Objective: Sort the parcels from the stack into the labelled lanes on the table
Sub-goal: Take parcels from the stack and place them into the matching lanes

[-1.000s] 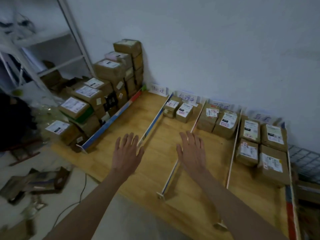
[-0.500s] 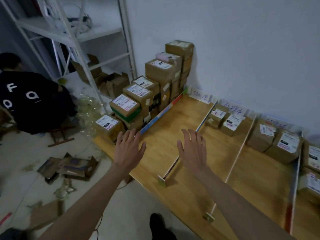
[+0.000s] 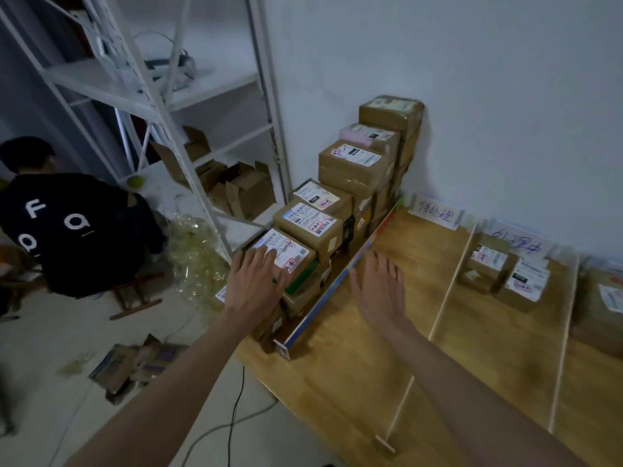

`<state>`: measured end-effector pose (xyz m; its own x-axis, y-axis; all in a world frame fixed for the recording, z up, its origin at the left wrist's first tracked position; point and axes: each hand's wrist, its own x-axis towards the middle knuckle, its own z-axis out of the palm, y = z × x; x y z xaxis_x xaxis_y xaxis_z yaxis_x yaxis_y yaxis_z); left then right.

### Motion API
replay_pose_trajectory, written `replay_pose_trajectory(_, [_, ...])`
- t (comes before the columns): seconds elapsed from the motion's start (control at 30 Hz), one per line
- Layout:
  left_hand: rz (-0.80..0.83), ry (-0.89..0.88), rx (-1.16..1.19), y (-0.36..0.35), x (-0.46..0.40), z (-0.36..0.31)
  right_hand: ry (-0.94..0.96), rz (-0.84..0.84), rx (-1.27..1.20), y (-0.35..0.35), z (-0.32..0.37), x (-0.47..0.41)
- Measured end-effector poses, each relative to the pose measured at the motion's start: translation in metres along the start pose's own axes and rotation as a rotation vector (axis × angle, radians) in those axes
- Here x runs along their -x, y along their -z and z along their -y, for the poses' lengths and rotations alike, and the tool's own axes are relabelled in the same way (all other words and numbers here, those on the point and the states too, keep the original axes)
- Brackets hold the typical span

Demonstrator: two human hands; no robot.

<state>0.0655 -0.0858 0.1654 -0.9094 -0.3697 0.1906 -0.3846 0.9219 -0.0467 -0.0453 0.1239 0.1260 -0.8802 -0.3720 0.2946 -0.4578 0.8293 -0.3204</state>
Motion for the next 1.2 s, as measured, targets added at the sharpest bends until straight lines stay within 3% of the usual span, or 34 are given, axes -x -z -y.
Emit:
replay_pose_trajectory(0.33, [0.037,-0.133,0.137,-0.034,-0.126,0.045,-0.225,0.01,-0.04,-0.037,0.044,-0.071])
replay_pose_trajectory(0.57, [0.139,-0.199,0.235,-0.052,-0.199,0.06,-0.427,0.135,-0.074,-0.061,0.074,-0.11])
replay_pose_trajectory(0.8, [0.417,-0.133,0.465,-0.082,-0.237,0.065,-0.752,0.218,-0.545,-0.09,0.084,-0.136])
replay_pose_trajectory(0.9, [0.477,-0.118,0.534,-0.085,-0.238,0.063,-0.779,0.231,-0.592,-0.09,0.087,-0.139])
replay_pose_trajectory(1.2, [0.344,-0.133,0.69,-0.064,-0.231,0.069,-0.7,0.104,-0.664,-0.043,0.104,-0.136])
